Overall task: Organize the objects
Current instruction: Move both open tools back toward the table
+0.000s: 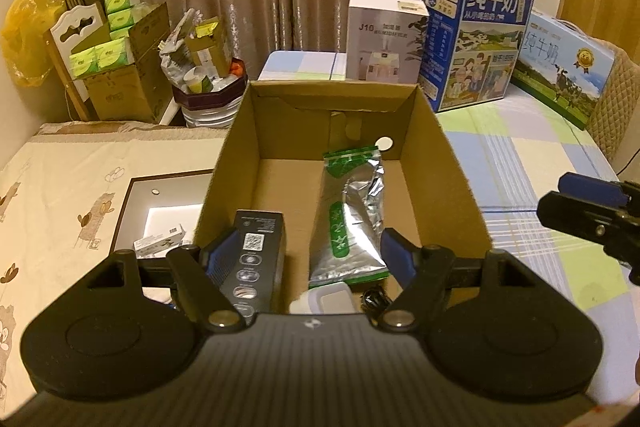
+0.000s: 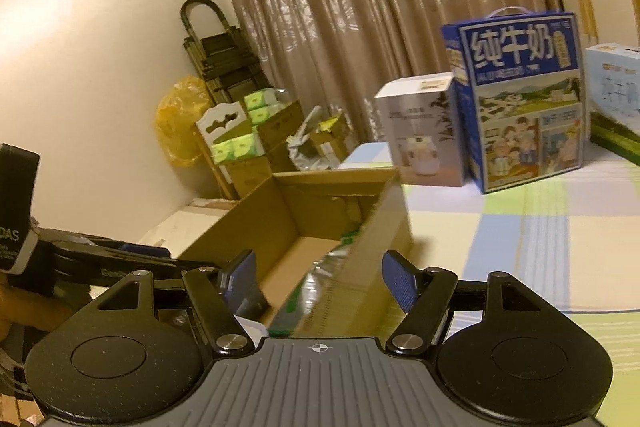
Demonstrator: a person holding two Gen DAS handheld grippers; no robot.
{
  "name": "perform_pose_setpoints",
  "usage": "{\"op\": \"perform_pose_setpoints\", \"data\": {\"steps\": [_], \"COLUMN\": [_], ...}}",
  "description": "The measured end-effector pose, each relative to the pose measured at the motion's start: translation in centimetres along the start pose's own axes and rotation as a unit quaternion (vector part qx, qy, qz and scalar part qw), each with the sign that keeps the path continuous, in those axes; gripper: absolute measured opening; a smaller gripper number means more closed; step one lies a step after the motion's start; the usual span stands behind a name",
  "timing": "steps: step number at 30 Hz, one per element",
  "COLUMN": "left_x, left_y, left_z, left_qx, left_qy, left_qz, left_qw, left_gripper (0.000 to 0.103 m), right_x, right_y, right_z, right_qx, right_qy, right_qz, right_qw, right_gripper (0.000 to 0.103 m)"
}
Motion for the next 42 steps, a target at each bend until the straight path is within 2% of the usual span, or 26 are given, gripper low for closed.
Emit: {"op": "perform_pose_setpoints", "data": {"steps": [6,11,23,32,42], "left_x": [-0.8,-1.2,-1.5,-1.1,-0.6], "left_y": [-1.5,-2.8,-6.2,-6.8,-5.9], "left_z": [-1.5,-3.6,-11.6,-18.6,-22.7], "left_qx": [-0.004,0.007,0.046,0.093,0.118], "left_qy": [0.01,0.024,0.079,0.12,0.138], "left_qz": [-0.029,-0.046,-0.079,-0.078,-0.071], "left_qw": [0.9995,0.9986,0.9927,0.9853,0.9809], "left_gripper": [0.081,0.082,0.088,0.093,0.099], "right_x": [-1.8,-3.0,-7.3,-10.1,-12.5], "right_y": [-0.2,-0.1,-1.0,-1.6,-1.4], "right_z": [-2.2,-4.2,-9.2,-12.0,-14.9], "right_qx": [-0.001,-0.004,0.029,0.051,0.079], "right_qy": [0.024,0.044,0.091,0.121,0.161], "right_qz": [-0.006,-0.007,-0.029,-0.046,-0.055], "right_qw": [1.0,0.999,0.995,0.99,0.982], "right_gripper": [0.067,0.067,0.067,0.067,0.067]}}
Point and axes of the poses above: each gripper's, at about its wrist camera, not at the fingertips, and x roughly the way its jaws point, z to its left, y to its underside, the point moved 10 cm from there along x, roughly the way its jaws point, and after that the axes turned 13 degrees about x, right-handed, at the moved point
